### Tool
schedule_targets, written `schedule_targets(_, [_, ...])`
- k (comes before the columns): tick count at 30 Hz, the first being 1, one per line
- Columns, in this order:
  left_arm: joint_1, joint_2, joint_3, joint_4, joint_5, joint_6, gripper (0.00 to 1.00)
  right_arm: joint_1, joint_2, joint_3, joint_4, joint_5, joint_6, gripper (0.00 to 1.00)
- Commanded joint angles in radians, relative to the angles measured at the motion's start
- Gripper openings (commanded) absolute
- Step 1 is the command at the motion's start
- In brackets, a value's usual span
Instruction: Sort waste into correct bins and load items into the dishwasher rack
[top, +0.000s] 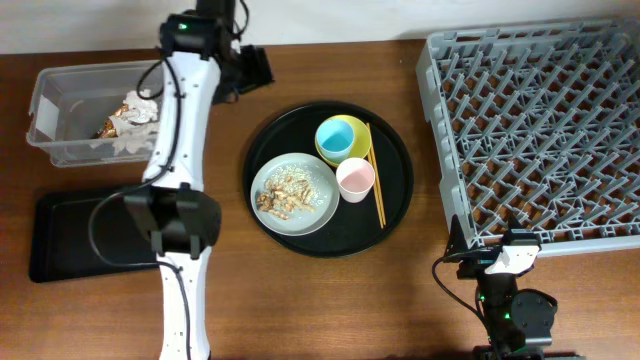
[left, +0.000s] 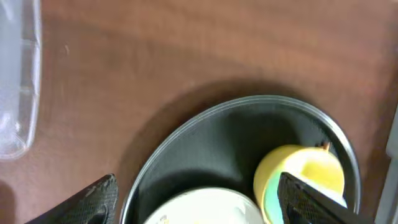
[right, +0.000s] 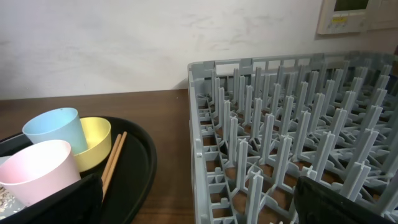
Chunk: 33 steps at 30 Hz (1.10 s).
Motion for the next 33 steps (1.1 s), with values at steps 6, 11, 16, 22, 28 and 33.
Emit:
schedule_targets(6, [0.007, -0.139, -0.006, -0.206, -0.027, 0.024, 0.81, 0.006, -0.002, -0.008, -0.002, 0.009, -0.007, 0.98])
schedule_targets(11, [0.038, -0.203, -0.007, -0.276, -0.074, 0.029, 0.8, 0.006, -0.002, -0.008, -0.002, 0.009, -0.007, 0.98])
schedule_targets(16, [0.126, -0.258, -0.007, -0.276, -0.087, 0.036, 0.79, 0.006, -0.002, -0.008, -0.002, 0.009, -0.007, 0.98])
schedule_targets(22, [0.227, -0.297, -0.05, -0.276, -0.086, 0.04, 0.99, 0.006, -0.002, -0.008, -0.002, 0.009, -0.007, 0.98])
schedule_targets(28, [0.343, -0.39, -0.285, -0.276, -0.086, 0.005, 0.99, 0.006, -0.002, -0.008, -0.002, 0.009, -0.007, 0.98])
schedule_targets(33, [0.45, -0.428, -0.419, -0.276, -0.069, -0.031, 0.99, 0.006, -0.002, -0.008, -0.002, 0.009, -0.007, 0.98])
